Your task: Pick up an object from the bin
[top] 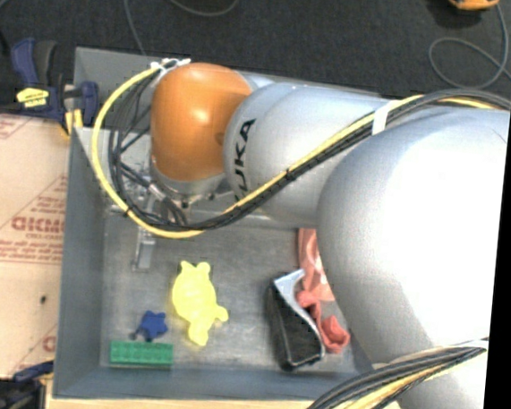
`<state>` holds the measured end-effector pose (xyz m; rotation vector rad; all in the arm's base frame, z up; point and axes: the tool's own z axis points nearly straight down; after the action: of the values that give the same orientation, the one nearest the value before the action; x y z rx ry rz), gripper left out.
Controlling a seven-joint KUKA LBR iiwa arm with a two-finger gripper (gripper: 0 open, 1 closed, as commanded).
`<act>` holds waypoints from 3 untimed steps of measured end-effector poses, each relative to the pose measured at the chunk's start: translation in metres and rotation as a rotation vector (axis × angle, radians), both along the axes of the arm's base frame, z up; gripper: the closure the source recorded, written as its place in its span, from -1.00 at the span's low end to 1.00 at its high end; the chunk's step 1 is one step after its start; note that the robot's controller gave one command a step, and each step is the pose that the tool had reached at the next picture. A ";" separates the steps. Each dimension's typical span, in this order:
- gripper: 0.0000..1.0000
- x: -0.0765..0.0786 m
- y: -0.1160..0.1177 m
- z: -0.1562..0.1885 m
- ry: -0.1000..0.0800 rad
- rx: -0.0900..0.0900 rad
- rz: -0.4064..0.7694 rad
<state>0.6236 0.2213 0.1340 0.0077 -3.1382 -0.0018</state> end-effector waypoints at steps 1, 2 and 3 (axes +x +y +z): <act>-1.00 0.001 -0.001 0.005 -0.006 0.002 -0.003; -1.00 -0.016 -0.021 0.001 -0.010 0.001 0.130; -1.00 -0.029 -0.037 -0.007 -0.006 0.000 0.149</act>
Offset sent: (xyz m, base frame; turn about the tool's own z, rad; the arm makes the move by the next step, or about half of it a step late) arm -0.0374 -0.0485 -0.0066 -0.2716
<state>0.5941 0.1841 0.1265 0.2418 -3.1347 -0.0015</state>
